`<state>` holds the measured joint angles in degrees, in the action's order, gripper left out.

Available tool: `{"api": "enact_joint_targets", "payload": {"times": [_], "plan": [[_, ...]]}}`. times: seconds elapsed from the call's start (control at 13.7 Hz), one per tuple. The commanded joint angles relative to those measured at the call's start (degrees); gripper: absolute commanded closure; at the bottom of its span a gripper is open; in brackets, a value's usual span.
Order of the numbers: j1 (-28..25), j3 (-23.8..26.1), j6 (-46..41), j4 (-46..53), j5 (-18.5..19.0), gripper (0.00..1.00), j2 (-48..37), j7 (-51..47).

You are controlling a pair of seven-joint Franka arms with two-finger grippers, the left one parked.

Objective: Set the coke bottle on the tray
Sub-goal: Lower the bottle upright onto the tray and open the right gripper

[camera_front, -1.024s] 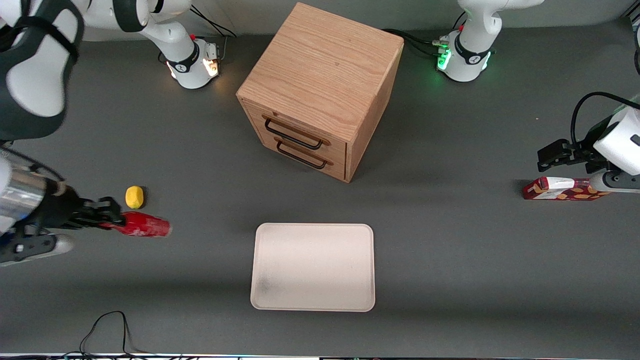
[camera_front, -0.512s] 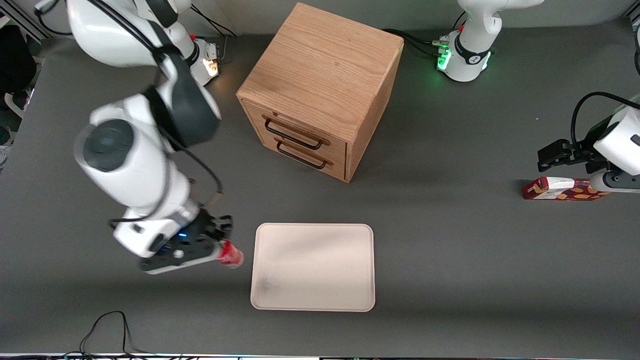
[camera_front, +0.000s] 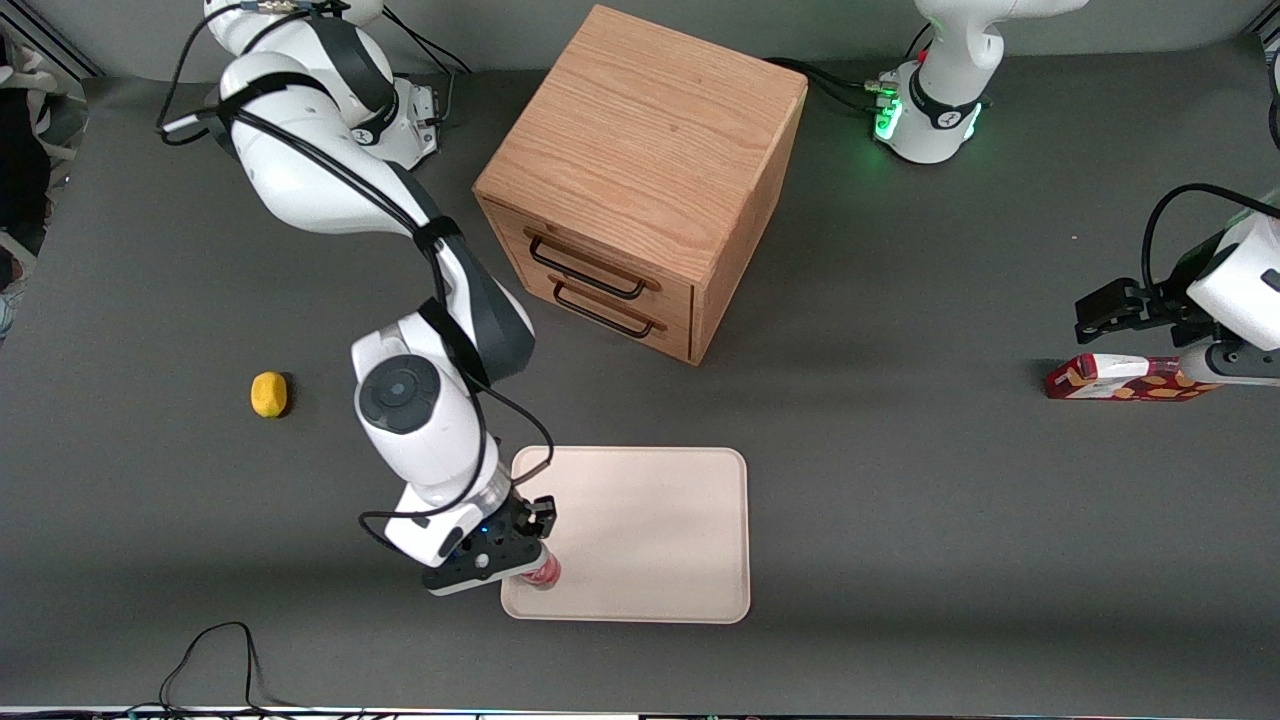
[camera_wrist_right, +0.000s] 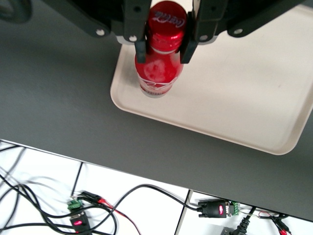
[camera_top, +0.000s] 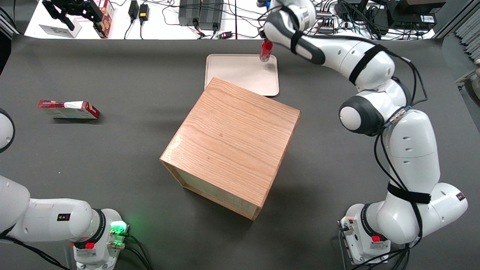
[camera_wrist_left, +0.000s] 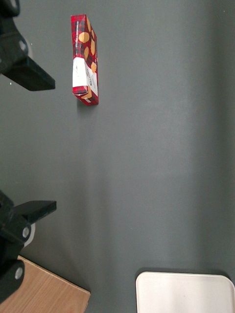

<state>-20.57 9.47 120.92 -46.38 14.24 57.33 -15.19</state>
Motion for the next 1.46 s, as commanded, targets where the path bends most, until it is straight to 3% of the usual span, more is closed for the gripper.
{"api": "enact_joint_targets", "payload": {"times": [0.0, 0.51, 0.59, 0.66, 0.73, 1.39], "plan": [[0.0, 0.6, 2.9, -1.4, 2.3, 0.86, -0.4, -2.0], [0.2, 0.2, 4.2, -4.4, 4.2, 0.73, -0.3, -1.9], [0.3, 0.2, 4.2, -4.5, 4.3, 0.67, -0.3, -1.9], [0.3, 0.1, 4.6, -4.8, 4.2, 0.48, -0.4, -2.0], [0.3, 0.1, 4.7, -4.9, 4.3, 0.0, -0.4, -2.1], [1.1, 0.1, 7.1, -6.8, 3.6, 0.0, -3.0, -2.3]]}}
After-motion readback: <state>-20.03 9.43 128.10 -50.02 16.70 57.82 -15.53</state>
